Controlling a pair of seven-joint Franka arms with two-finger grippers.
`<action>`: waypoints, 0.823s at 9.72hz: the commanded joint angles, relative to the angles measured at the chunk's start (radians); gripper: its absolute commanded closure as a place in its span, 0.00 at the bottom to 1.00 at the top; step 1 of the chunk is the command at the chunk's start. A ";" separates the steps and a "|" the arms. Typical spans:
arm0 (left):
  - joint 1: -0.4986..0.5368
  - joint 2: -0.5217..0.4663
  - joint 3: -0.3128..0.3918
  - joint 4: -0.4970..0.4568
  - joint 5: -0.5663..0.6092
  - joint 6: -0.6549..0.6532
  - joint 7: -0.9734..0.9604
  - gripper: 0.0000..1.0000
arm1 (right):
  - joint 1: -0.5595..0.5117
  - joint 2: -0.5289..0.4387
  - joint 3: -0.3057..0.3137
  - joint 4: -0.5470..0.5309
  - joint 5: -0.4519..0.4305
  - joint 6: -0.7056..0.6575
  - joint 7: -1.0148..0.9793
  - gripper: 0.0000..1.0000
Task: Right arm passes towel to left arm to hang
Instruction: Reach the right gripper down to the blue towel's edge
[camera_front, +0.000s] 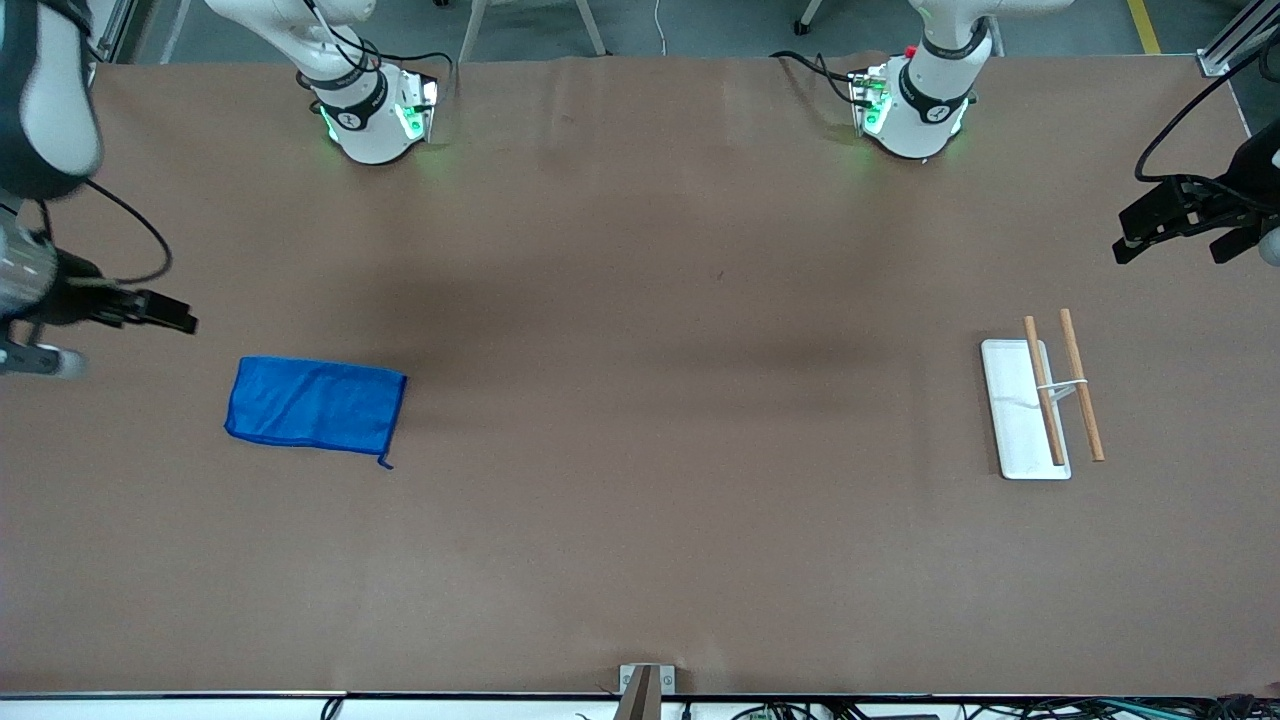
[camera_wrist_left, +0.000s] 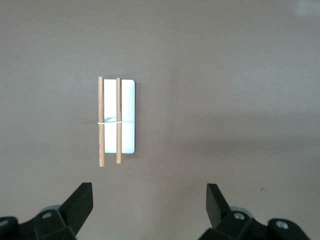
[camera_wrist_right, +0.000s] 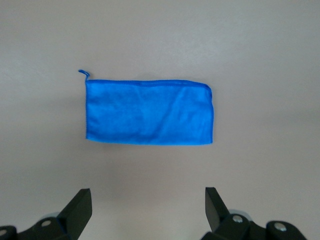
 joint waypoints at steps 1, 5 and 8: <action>0.005 0.000 -0.003 -0.029 0.016 -0.001 0.009 0.00 | -0.027 0.070 0.005 -0.102 -0.003 0.194 -0.090 0.00; 0.005 0.006 -0.002 -0.032 0.016 -0.001 0.009 0.00 | -0.032 0.233 0.006 -0.265 -0.001 0.584 -0.113 0.00; 0.005 0.007 -0.003 -0.037 0.014 -0.004 0.009 0.00 | -0.037 0.299 0.011 -0.369 -0.001 0.838 -0.113 0.00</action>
